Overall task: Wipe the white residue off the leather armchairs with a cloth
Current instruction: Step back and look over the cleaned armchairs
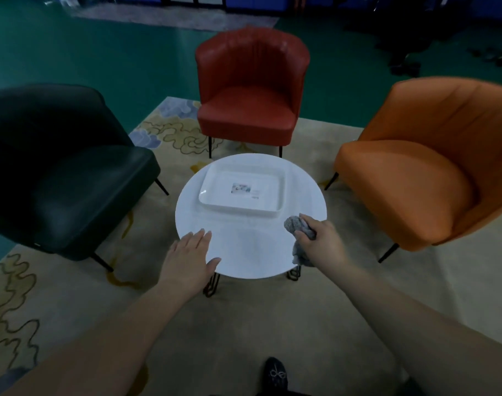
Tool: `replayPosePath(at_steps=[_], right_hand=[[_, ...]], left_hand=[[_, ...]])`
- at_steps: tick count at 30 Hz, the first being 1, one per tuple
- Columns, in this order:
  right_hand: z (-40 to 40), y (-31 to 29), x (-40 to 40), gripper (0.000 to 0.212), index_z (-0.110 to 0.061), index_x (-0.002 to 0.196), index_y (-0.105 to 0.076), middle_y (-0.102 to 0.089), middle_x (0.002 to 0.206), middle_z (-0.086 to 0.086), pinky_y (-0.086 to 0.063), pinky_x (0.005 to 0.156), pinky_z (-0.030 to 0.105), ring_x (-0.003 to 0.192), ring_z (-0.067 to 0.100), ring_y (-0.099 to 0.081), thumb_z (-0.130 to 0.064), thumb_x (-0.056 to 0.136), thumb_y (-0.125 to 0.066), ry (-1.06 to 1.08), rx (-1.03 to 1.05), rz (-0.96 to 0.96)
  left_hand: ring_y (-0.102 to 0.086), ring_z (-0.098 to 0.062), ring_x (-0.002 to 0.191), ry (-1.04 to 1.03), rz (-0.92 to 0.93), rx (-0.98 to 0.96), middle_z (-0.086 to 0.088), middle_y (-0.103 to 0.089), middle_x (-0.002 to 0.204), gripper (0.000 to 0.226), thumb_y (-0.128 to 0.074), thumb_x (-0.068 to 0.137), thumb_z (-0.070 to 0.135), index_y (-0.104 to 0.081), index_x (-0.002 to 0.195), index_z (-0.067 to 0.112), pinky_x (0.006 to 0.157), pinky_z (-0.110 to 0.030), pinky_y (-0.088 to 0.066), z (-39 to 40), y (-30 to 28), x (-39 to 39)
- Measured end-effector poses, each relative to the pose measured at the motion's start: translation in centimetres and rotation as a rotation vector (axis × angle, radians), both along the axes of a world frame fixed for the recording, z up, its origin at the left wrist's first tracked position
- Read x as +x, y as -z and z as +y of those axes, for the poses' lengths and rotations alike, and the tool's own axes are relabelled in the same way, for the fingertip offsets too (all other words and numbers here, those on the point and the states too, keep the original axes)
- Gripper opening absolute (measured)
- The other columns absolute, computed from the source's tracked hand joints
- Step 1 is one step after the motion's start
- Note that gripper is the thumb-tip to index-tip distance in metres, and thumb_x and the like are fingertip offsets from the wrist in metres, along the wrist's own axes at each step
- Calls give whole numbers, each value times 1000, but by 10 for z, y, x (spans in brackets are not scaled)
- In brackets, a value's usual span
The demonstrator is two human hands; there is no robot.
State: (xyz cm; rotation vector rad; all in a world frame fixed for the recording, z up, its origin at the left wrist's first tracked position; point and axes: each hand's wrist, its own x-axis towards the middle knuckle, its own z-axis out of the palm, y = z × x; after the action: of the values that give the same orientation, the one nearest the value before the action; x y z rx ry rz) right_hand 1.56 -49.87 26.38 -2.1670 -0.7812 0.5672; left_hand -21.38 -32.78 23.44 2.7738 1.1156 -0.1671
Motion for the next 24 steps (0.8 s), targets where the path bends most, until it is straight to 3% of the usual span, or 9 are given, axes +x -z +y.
replayPosePath(at_steps=[3, 5, 7, 9, 11, 13, 16, 24], right_hand=[[33, 4, 19, 31, -16, 116, -59, -59, 107, 16, -59, 61, 40, 77, 33, -66, -12, 87, -51, -83, 22, 72], [56, 11, 29, 39, -19, 125, -56, -58, 108, 16, -60, 59, 39, 80, 34, -66, -12, 88, -50, -87, 23, 115], [79, 21, 36, 45, -24, 136, -50, -57, 110, 13, -57, 61, 23, 85, 23, -63, -14, 92, -49, -87, 17, 98], [102, 29, 43, 46, -28, 139, -47, -51, 112, 7, -43, 61, 1, 89, 9, -55, -15, 94, -48, -89, 12, 57], [124, 38, 52, 47, -28, 140, -45, -47, 114, 2, -35, 62, -6, 91, 7, -49, -15, 96, -48, -83, -11, 44], [144, 43, 61, 46, -28, 141, -44, -47, 115, 0, -34, 69, -2, 93, 7, -48, -18, 96, -48, -57, -34, 51], [174, 51, 76, 46, -29, 140, -45, -52, 117, 0, -35, 88, 17, 98, 7, -50, -21, 95, -51, -43, -73, 43], [240, 88, 120, 41, -31, 133, -51, -58, 118, 0, -46, 94, 30, 104, 15, -55, -26, 93, -57, 76, -114, 52]], left_hand=[[-15, -19, 147, -28, -14, -27, 3, -16, 160, 68, -32, 97, 56, -13, 154, 23, 119, -38, -14, 23, 4, 21], [-13, -19, 147, -27, -6, -49, 3, -14, 161, 68, -31, 97, 56, -12, 154, 24, 119, -38, -13, 35, 10, 31], [-10, -19, 147, -5, 24, -82, 3, -11, 161, 68, -30, 98, 56, -10, 154, 24, 120, -38, -11, 51, 15, 41], [-8, -19, 148, 13, 48, -87, 3, -9, 162, 68, -28, 98, 56, -8, 154, 24, 120, -38, -9, 71, 22, 53], [-8, -19, 148, 31, 59, -105, 3, -9, 162, 67, -28, 98, 56, -9, 154, 24, 120, -38, -8, 97, 28, 65], [-8, -19, 148, 49, 68, -113, 2, -9, 162, 67, -28, 98, 55, -9, 154, 23, 120, -39, -9, 124, 35, 77], [-9, -19, 148, 92, 85, -120, 2, -10, 161, 67, -28, 99, 55, -9, 154, 23, 120, -40, -10, 167, 45, 97], [-8, -19, 148, 170, 117, -169, 3, -9, 162, 66, -32, 98, 53, -7, 154, 26, 120, -40, -8, 246, 73, 151]])
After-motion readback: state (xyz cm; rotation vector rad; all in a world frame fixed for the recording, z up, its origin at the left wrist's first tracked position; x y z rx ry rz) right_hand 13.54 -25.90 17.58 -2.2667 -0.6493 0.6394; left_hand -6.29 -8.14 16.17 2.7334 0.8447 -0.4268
